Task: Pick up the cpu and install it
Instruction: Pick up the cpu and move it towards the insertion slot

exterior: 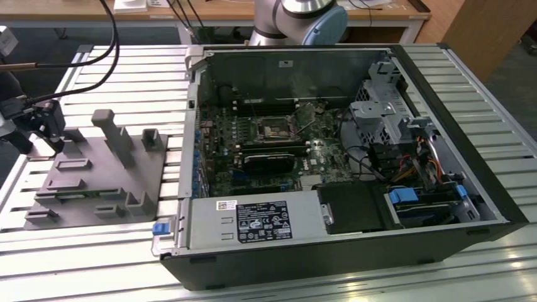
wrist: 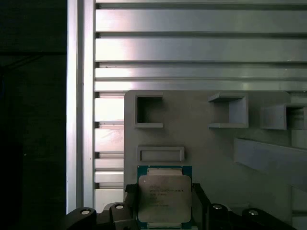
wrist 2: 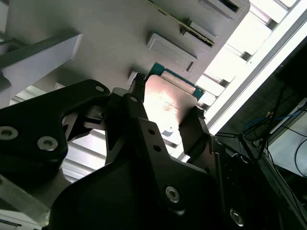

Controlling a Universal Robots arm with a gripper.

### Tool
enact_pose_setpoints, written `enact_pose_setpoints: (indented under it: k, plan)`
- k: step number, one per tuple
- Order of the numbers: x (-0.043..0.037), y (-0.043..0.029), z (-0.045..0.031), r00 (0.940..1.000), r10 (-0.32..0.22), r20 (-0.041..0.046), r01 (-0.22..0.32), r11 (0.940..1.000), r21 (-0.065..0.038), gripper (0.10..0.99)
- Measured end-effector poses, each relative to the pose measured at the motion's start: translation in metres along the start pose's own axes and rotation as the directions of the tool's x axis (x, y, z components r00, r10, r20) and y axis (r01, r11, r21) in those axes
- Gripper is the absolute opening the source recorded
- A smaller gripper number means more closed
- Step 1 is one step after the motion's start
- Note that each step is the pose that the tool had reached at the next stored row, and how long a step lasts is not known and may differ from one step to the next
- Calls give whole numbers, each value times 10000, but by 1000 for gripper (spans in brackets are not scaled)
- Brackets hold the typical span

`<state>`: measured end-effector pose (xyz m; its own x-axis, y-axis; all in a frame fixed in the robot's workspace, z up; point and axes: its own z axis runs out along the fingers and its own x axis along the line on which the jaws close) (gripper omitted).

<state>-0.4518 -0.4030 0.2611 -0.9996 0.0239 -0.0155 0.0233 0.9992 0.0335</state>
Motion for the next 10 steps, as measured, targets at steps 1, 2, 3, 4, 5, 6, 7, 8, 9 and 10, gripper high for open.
enact_pose_setpoints:
  k: [1, 2, 3, 4, 5, 6, 7, 8, 9, 10]
  plan:
    - [0, 0, -5, 10000, 0, 0, 0, 10000, 0, 537]
    - [0, 0, -12, 10000, 0, 0, 0, 10000, 1, 537]
    - [0, 1, -20, 10000, 0, 0, 0, 10000, 0, 537]
    - [0, 1, -29, 10000, 0, 0, 0, 10000, 0, 537]
    - [0, 1, -40, 10000, 0, -1, 0, 10000, 0, 537]
    - [-1, 2, -51, 10000, 0, 0, 0, 10000, 0, 537]
    - [-1, 2, -62, 10000, 0, 0, 0, 10000, 0, 537]
    - [-1, 2, -74, 10000, 0, 0, 0, 10000, 0, 537]
    - [-1, 3, -85, 10000, 0, 0, 0, 10000, 0, 537]
    - [-1, 3, -94, 10000, 0, 0, 0, 10000, 0, 537]
